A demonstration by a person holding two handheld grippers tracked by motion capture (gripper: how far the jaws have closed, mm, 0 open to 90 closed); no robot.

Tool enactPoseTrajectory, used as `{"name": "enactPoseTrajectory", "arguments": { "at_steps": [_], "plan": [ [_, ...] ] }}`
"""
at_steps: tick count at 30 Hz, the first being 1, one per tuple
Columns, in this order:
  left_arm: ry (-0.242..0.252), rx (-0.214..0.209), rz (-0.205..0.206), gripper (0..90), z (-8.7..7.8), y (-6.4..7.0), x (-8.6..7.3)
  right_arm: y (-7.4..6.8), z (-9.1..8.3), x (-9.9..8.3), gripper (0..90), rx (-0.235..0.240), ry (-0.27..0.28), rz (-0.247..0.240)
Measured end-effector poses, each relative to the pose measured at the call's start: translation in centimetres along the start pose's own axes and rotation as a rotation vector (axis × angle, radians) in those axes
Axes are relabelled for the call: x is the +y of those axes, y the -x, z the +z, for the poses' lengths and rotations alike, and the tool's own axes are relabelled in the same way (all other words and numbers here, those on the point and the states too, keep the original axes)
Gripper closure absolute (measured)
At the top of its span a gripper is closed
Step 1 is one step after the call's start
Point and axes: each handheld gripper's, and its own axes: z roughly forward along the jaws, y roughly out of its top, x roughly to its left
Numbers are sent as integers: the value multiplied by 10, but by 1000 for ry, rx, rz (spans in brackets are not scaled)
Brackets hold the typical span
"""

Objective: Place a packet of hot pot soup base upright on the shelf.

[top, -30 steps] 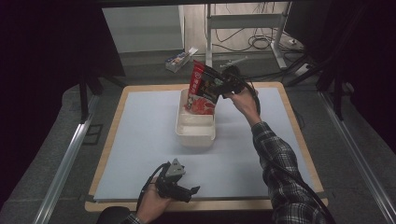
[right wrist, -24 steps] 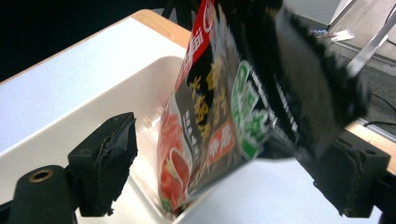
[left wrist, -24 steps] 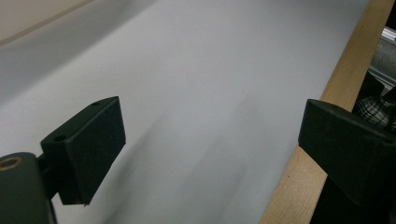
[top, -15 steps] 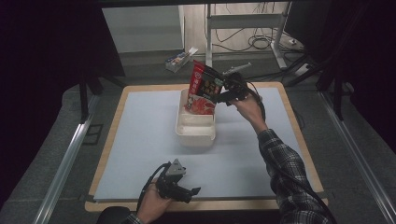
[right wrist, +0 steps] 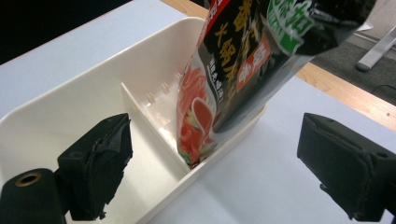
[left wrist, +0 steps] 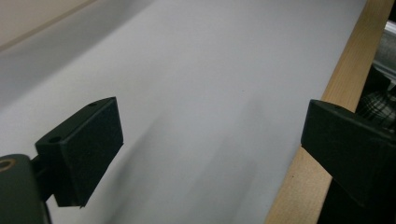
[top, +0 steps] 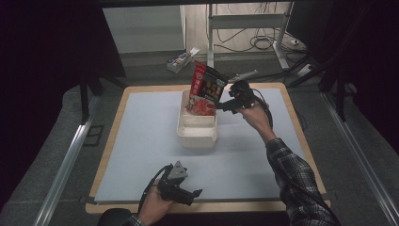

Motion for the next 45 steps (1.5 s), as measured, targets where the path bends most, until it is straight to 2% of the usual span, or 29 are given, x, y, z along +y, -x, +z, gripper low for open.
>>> {"name": "enactPoseTrajectory", "arguments": {
  "at_steps": [9,17,27,33,36,40,45],
  "plan": [
    [4,5,7,45,1,0,-1,-12,-13,-12,83,-21,7,-43],
    [-2,3,16,44,2,2,-1,-21,-20,-26,43,-10,9,-51],
    [-6,6,28,42,3,2,-1,-30,-21,-53,15,-4,-24,-65],
    [-6,9,33,41,3,2,-1,-35,-23,-68,13,0,-8,-71],
    [-4,10,33,41,3,2,-1,-35,-22,-74,12,-4,-28,-77],
    [-2,11,33,41,2,2,-2,-37,-23,-82,11,3,-18,-68],
    [-4,8,43,41,2,2,-2,-43,-28,-91,12,-13,13,-106]
  ]
}}
